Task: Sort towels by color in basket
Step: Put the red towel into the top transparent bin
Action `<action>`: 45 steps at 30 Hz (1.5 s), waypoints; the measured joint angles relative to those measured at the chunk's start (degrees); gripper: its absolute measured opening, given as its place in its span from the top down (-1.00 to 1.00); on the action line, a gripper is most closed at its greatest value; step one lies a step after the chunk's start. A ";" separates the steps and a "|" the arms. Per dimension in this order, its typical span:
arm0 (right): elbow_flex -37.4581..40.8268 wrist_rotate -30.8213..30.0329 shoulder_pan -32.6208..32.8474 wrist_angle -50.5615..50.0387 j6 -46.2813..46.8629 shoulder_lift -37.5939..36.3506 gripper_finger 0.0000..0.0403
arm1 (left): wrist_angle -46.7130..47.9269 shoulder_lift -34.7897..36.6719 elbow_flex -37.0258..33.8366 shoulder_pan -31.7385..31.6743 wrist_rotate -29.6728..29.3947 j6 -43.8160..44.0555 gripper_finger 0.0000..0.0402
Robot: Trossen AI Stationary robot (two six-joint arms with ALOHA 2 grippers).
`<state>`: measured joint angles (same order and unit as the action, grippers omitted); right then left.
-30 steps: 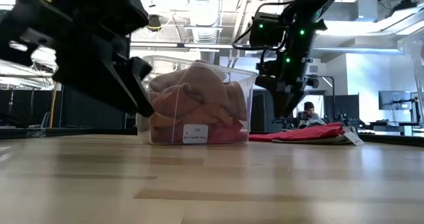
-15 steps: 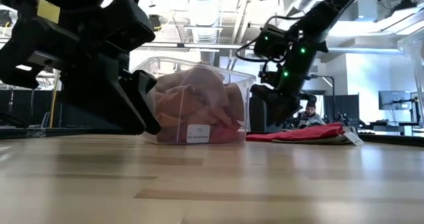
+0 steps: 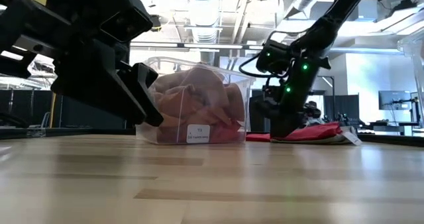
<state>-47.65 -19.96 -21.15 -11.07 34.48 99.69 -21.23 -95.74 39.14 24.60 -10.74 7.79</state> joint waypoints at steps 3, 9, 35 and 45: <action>-0.16 -0.72 0.15 1.10 -0.02 2.80 0.20 | -0.33 0.00 0.00 0.03 0.01 0.00 0.31; -0.13 -1.08 1.02 1.69 -0.31 3.61 0.43 | -0.37 0.00 0.00 0.20 0.00 -0.02 0.31; 0.25 -6.60 7.30 -8.36 -3.05 -18.02 0.91 | -0.35 0.00 0.00 0.20 0.02 -0.46 0.31; 0.24 -6.95 8.66 -14.36 -0.40 -19.10 0.82 | -0.48 0.00 -0.02 0.20 0.00 -0.39 0.31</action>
<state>-47.41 -26.92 -12.48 -25.43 34.08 80.59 -21.72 -95.74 39.11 24.80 -10.74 7.40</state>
